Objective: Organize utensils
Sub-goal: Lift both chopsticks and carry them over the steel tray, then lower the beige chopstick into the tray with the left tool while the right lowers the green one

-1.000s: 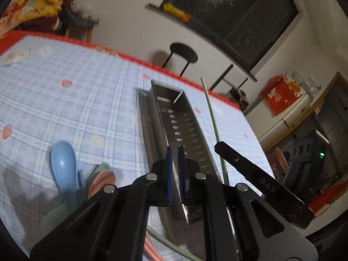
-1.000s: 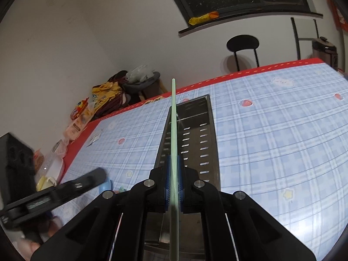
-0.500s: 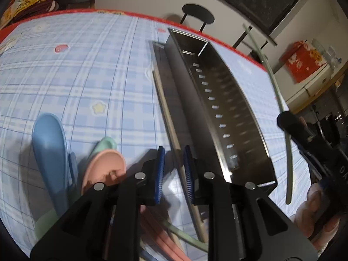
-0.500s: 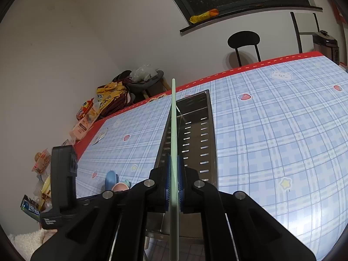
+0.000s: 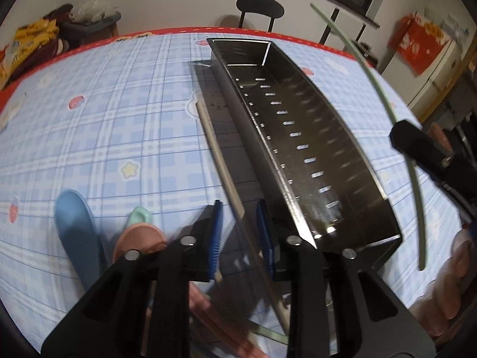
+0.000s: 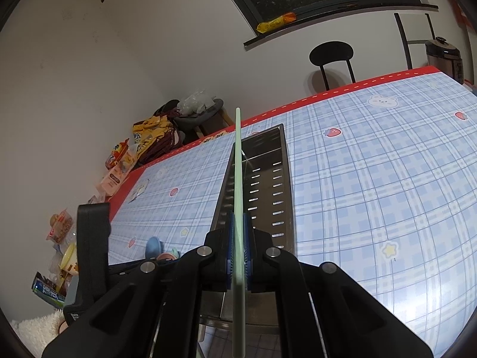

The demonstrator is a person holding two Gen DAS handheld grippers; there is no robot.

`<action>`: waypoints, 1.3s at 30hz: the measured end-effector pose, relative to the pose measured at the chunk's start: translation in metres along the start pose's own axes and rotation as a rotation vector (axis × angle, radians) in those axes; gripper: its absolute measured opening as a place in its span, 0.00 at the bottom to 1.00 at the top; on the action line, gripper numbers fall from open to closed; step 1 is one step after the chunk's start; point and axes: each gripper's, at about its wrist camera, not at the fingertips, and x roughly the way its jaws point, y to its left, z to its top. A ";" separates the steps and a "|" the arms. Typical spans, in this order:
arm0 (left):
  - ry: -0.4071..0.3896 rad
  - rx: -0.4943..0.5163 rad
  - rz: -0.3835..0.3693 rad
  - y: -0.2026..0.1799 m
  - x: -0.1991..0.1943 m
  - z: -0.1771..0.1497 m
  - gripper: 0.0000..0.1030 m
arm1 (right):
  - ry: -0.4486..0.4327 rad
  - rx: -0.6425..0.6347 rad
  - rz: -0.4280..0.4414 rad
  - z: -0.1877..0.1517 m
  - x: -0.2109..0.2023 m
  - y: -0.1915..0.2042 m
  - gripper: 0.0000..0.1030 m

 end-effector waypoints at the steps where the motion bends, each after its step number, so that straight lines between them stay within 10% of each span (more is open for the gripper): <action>1: 0.003 0.015 0.013 -0.002 0.000 0.000 0.22 | -0.001 0.000 -0.001 0.000 -0.001 0.000 0.07; 17: 0.045 0.032 0.081 -0.005 0.005 0.010 0.14 | 0.002 0.002 -0.005 0.001 -0.001 0.000 0.07; 28: 0.015 -0.191 -0.094 0.037 -0.009 0.003 0.11 | 0.021 0.011 -0.009 0.000 0.002 0.000 0.07; 39: -0.023 -0.193 -0.130 0.031 -0.021 0.003 0.10 | 0.022 0.009 -0.002 -0.001 0.003 0.002 0.07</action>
